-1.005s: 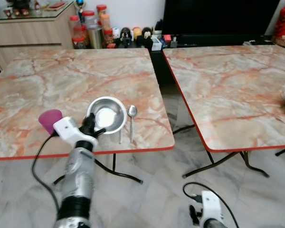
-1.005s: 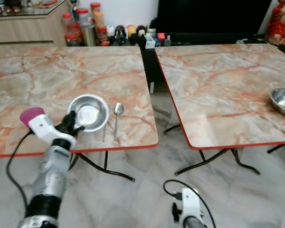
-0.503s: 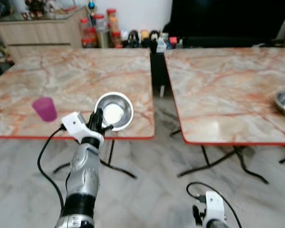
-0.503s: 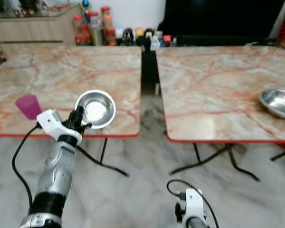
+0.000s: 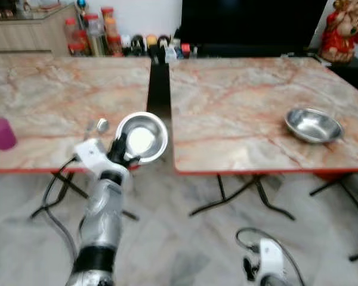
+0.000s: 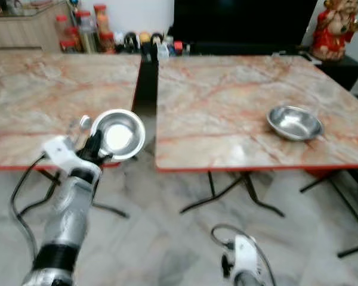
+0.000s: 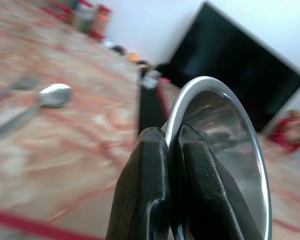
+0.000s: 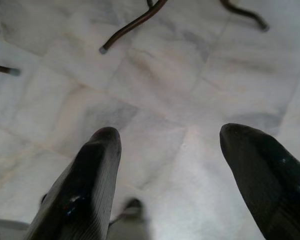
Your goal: Setting the table
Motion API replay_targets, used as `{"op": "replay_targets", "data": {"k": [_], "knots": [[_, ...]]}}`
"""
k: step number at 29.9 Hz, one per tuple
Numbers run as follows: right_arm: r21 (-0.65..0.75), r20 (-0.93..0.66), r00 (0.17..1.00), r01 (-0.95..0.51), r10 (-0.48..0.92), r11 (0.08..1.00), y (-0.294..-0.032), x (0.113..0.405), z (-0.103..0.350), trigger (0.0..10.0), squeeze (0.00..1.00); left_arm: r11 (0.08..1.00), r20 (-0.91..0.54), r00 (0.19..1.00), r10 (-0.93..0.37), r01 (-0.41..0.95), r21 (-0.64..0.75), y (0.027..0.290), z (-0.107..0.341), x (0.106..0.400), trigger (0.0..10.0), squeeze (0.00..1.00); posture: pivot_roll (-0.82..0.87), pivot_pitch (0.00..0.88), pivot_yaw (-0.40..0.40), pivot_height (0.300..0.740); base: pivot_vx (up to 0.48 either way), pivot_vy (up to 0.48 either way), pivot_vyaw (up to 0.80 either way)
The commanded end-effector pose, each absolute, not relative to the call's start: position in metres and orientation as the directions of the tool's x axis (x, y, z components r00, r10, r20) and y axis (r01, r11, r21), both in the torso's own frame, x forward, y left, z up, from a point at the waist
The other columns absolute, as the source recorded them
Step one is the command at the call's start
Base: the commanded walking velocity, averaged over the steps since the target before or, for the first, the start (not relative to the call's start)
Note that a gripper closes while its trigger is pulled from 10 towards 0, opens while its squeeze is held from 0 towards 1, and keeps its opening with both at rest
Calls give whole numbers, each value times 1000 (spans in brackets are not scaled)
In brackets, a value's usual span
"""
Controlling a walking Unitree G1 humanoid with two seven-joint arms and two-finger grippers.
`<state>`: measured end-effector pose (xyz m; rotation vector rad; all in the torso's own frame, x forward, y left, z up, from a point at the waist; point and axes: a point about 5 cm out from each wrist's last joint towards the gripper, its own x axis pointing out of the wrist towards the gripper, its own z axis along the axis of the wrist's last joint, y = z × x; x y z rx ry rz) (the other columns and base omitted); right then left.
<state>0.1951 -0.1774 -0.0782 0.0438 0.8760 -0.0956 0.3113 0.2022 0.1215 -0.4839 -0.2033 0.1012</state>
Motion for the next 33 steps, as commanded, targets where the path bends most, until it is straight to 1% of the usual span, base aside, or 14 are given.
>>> {"op": "replay_targets", "data": {"k": [1,2,5,8,12,21,33], "knots": [[-29,-761,641,114,-96,993,-190,196,-76,10000,0,874,212,961,180,-58,-482,211,129,306,10000,0,52,0,-19,714,244,-409,0],[-30,-761,642,111,-95,993,-190,196,-76,10000,0,870,201,956,214,-93,-484,221,125,300,10000,0,60,0,-25,714,240,-412,0],[-30,-760,644,104,-90,994,-190,198,-75,10000,0,870,192,949,249,-132,-475,231,121,295,10000,0,66,0,-32,714,242,-410,0],[-29,-759,645,99,-87,995,-189,198,-75,10000,0,869,193,947,257,-139,-475,233,122,294,10000,0,66,0,-32,714,240,-412,0],[-31,-759,646,90,-82,995,-188,199,-75,10000,0,869,210,945,250,-123,-478,228,128,297,10000,0,65,0,-36,714,243,-412,0],[-32,-762,642,101,-90,994,-190,197,-76,10000,0,865,239,957,167,-26,-502,202,138,312,10000,0,48,0,-24,714,245,-410,0],[-30,-761,643,98,-86,995,-190,197,-76,10000,0,863,240,961,137,3,-505,193,138,312,10000,0,51,0,-23,714,245,-409,0]]}}
